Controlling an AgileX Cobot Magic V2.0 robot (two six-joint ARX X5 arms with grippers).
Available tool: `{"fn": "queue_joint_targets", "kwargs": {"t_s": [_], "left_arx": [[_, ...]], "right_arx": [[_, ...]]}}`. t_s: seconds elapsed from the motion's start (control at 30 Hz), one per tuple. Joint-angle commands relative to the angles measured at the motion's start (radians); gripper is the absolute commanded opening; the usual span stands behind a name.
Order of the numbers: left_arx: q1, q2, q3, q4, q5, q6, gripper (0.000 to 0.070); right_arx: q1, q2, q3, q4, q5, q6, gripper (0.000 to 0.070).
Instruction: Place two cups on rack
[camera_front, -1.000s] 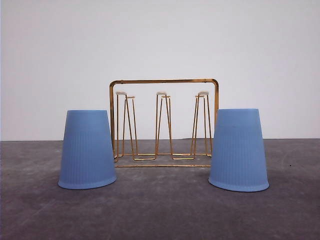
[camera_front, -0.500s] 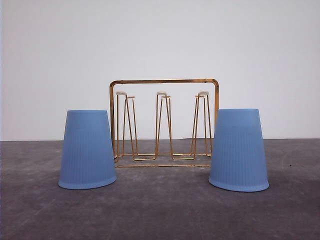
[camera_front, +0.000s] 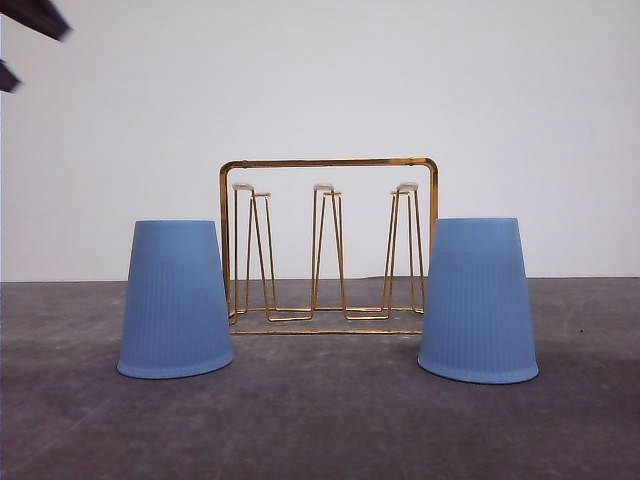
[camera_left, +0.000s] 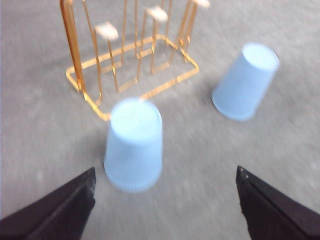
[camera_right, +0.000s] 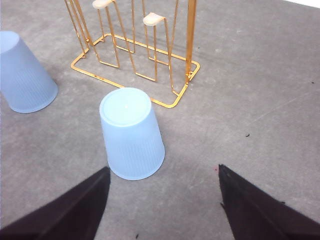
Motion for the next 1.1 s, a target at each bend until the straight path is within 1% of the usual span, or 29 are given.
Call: {"fn": "queue_joint_targets", "kwargs": {"t_s": [0.0, 0.1, 0.17, 0.27, 0.37, 0.47, 0.63, 0.77, 0.83, 0.87, 0.9, 1.0, 1.03, 1.07], "left_arx": [[-0.017, 0.049, 0.018, 0.057, -0.02, -0.012, 0.0559], [-0.047, 0.142, 0.018, 0.149, -0.066, -0.012, 0.0564], [-0.062, 0.205, 0.018, 0.209, -0.072, -0.012, 0.0571], [-0.084, 0.301, 0.018, 0.295, -0.078, -0.015, 0.0601], [-0.111, 0.391, 0.018, 0.352, -0.115, -0.015, 0.0601], [-0.129, 0.475, 0.018, 0.387, -0.167, -0.015, 0.0601], [-0.144, 0.584, 0.018, 0.426, -0.192, -0.02, 0.0599], [-0.153, 0.641, 0.018, 0.426, -0.207, -0.021, 0.0596], [-0.155, 0.657, 0.018, 0.426, -0.207, -0.036, 0.0588], [-0.155, 0.661, 0.018, 0.427, -0.207, -0.044, 0.0577], [-0.157, 0.661, 0.018, 0.427, -0.207, -0.045, 0.0523], [-0.161, 0.653, 0.026, 0.416, -0.207, -0.062, 0.0327], [-0.161, 0.646, 0.032, 0.405, -0.207, -0.071, 0.0288], [-0.161, 0.639, 0.04, 0.39, -0.207, -0.076, 0.0268]], "right_arx": [[0.005, 0.001, 0.01, 0.011, 0.002, -0.006, 0.0441], [0.006, 0.001, 0.01, 0.011, 0.002, 0.002, 0.0441], [0.007, 0.001, 0.01, 0.011, 0.002, 0.003, 0.0441], [0.008, 0.001, 0.01, 0.011, 0.002, 0.003, 0.0441], [0.012, 0.001, 0.01, 0.011, 0.002, 0.005, 0.0441], [0.018, 0.002, 0.01, 0.011, 0.001, 0.018, 0.0441], [0.025, 0.002, 0.01, 0.011, 0.002, 0.018, 0.0441], [0.025, 0.002, 0.01, 0.011, 0.002, 0.018, 0.0441], [0.025, 0.002, 0.01, 0.011, 0.002, 0.018, 0.044], [0.025, 0.002, 0.01, 0.011, 0.002, 0.018, 0.044], [0.025, 0.002, 0.01, 0.011, 0.002, 0.018, 0.0441], [0.025, 0.002, 0.01, 0.011, 0.002, 0.018, 0.0441], [0.025, 0.002, 0.01, 0.011, 0.002, 0.018, 0.0441], [0.025, 0.002, 0.01, 0.011, 0.001, 0.018, 0.0441]]}}
